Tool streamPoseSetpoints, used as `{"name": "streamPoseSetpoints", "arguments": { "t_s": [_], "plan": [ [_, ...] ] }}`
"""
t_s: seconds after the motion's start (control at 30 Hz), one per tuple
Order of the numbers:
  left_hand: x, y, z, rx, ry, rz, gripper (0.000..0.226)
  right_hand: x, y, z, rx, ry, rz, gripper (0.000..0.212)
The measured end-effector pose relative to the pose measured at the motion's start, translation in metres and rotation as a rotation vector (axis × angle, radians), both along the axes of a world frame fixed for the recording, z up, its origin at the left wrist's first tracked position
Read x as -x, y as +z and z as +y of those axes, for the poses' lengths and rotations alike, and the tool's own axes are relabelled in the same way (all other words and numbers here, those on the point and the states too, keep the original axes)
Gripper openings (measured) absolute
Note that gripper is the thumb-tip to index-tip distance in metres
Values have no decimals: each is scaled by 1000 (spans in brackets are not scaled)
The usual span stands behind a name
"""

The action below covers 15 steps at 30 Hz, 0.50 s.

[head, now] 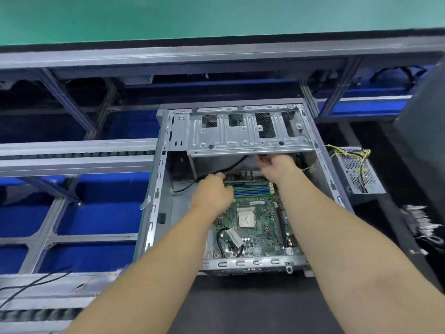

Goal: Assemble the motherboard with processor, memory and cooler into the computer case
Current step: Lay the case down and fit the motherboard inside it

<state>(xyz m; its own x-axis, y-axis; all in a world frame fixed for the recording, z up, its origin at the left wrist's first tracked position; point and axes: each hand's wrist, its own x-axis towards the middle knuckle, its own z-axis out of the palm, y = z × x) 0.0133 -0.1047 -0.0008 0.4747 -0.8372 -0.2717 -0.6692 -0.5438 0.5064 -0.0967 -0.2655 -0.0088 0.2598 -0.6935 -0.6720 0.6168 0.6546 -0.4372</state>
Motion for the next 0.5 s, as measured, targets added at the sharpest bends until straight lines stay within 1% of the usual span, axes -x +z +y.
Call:
{"name": "streamPoseSetpoints", "arguments": {
  "t_s": [0.03, 0.07, 0.1, 0.13, 0.2, 0.23, 0.33, 0.4, 0.5],
  "plan": [
    [-3, -2, 0, 5, 10, -12, 48, -2, 0, 2, -15, -7, -30, 28],
    [-5, -3, 0, 4, 26, -15, 45, -4, 0, 2, -7, -2, -52, 21],
    [-6, -5, 0, 3, 38, -12, 43, -5, 0, 6, -13, 28, -25, 11],
    [-6, -7, 0, -1, 47, -10, 42, -3, -2, 6, -37, 48, 3, 6],
    [-6, -8, 0, -3, 52, -9, 41, 3, -6, 6, -60, 117, 110, 19],
    [-6, -9, 0, 4, 55, -3, 41, 5, -3, 8, -51, 132, 162, 20],
    [-7, -9, -1, 33, 65, 20, 40, 7, 1, 8, -54, 168, 291, 17],
    [-7, -9, -1, 42, 65, 22, 40, 4, 7, 14, -8, 256, 419, 14],
    [-6, -8, -2, 46, 43, 12, 41, -2, 8, 14, 60, 366, 526, 14]
  ]
}}
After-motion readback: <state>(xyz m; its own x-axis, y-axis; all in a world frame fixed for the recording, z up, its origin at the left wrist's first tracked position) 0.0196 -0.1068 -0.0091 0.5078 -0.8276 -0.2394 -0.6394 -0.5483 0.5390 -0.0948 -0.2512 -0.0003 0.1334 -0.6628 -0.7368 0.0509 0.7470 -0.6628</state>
